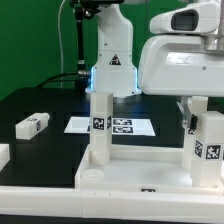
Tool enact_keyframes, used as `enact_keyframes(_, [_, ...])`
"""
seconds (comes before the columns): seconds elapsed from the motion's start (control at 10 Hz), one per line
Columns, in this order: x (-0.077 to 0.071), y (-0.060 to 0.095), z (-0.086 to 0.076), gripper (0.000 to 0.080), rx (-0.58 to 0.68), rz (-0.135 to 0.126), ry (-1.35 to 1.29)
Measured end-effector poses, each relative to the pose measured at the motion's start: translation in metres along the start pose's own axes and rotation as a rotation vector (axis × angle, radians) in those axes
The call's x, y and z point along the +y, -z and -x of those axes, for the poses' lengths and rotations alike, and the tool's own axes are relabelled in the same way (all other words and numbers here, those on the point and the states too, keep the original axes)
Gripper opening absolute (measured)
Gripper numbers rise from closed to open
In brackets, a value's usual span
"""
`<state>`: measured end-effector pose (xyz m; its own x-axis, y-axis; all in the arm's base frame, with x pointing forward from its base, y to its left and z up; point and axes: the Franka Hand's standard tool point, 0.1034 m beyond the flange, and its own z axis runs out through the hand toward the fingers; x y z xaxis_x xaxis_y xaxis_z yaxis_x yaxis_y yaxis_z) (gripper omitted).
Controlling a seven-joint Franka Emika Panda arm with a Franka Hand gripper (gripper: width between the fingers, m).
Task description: Assemble desk
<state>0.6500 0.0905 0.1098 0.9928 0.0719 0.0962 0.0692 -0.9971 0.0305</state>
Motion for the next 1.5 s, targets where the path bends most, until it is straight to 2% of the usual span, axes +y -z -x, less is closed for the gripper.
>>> enact_keyframes(0.1, [0.0,0.0,0.0,0.029,0.0,0.0,-0.01])
enact_keyframes(0.3, [0.001,0.0,0.0,0.029,0.0,0.0,-0.037])
enact_keyframes(0.7, [0.001,0.0,0.0,0.029,-0.002,-0.011,-0.365])
enact_keyframes(1.1, [0.024,0.001,0.001,0.0291,-0.004,0.013,-0.68])
enact_keyframes(1.4, [0.034,0.001,0.001,0.0291,0.001,0.028,-0.786])
enact_keyframes(1.5, [0.033,0.001,0.001,0.0376,0.001,0.028,-0.784])
